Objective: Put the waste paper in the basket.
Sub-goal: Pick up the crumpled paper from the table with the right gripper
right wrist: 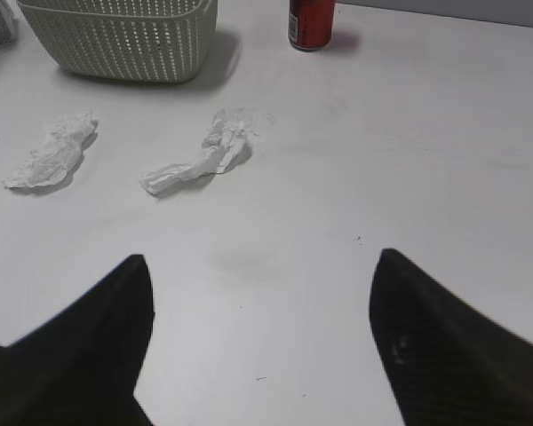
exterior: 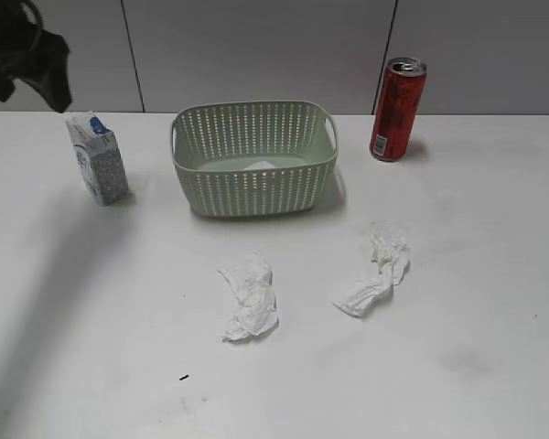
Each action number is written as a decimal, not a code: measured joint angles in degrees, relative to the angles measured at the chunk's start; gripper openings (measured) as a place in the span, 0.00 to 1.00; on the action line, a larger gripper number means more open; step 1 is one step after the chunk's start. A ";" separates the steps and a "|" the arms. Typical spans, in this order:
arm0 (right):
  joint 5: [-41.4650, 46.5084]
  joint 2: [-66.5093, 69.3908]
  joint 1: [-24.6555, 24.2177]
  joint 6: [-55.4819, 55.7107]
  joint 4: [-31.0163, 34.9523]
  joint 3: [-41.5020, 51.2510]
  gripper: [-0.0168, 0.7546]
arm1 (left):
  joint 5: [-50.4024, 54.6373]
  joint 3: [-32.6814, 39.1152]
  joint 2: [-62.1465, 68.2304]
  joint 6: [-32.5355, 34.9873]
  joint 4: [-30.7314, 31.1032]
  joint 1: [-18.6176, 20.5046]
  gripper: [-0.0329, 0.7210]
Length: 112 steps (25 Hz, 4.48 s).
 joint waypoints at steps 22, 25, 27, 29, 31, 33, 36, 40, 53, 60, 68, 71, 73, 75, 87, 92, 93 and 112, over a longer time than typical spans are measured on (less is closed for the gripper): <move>-9.42 8.92 0.00 0.00 -0.04 -1.59 0.77 | -3.56 37.28 -33.32 -1.48 3.99 6.15 0.83; -10.76 15.07 0.00 0.00 1.31 -1.70 0.82 | -6.67 45.02 -40.98 -1.48 3.99 6.15 0.83; -11.48 19.59 0.00 0.00 2.37 -1.70 0.84 | -7.67 49.75 -45.39 -1.48 3.99 6.15 0.83; -12.22 24.67 0.00 0.00 3.13 -1.98 0.85 | -8.27 53.73 -50.14 -1.48 3.99 6.15 0.83; -12.61 30.07 0.00 0.00 3.59 -2.71 0.85 | -9.13 57.97 -54.63 -1.48 3.38 6.15 0.83; -12.86 35.16 0.00 0.00 3.96 -4.03 0.84 | -10.14 61.79 -59.71 -1.48 2.20 6.15 0.83; -12.91 42.75 0.00 -0.48 4.29 -6.83 0.83 | -10.94 67.34 -66.40 -1.48 0.27 6.15 0.83; -12.23 51.23 0.00 -3.13 4.68 -11.05 0.82 | -10.02 70.70 -75.91 -1.67 -0.59 6.15 0.83; -10.94 72.04 0.00 -8.70 6.39 -23.25 0.80 | -8.91 72.06 -104.26 -2.28 -0.31 6.15 0.83; -10.92 81.21 0.13 -11.42 9.23 -27.23 0.79 | -8.75 72.11 -111.50 -2.34 0.13 6.15 0.83; -14.02 92.45 8.92 -11.45 5.94 -32.35 0.79 | -8.75 72.11 -111.53 -2.34 0.35 6.15 0.83; -15.75 97.91 11.89 -7.35 3.36 -35.00 0.79 | -8.75 72.11 -111.53 -2.34 0.35 6.15 0.83; -15.89 102.12 12.38 -3.64 2.41 -37.22 0.79 | -8.75 72.11 -111.53 -2.34 0.36 6.15 0.83; -16.24 104.99 12.39 -0.26 1.71 -38.54 0.79 | -8.75 72.11 -111.53 -2.34 0.36 6.15 0.83; -18.37 115.38 12.45 7.75 1.29 -40.23 0.79 | -8.75 72.11 -111.53 -2.34 0.52 6.15 0.83; -18.48 115.48 12.45 7.80 1.29 -40.27 0.65 | -8.75 72.11 -111.53 -2.34 0.52 6.15 0.83; -18.49 115.48 12.45 7.80 1.29 -40.27 0.58 | -8.75 72.11 -111.53 -2.34 0.52 6.15 0.83; -15.98 102.00 12.45 5.81 1.61 -40.77 0.02 | -8.75 72.11 -111.53 -2.34 0.52 6.15 0.83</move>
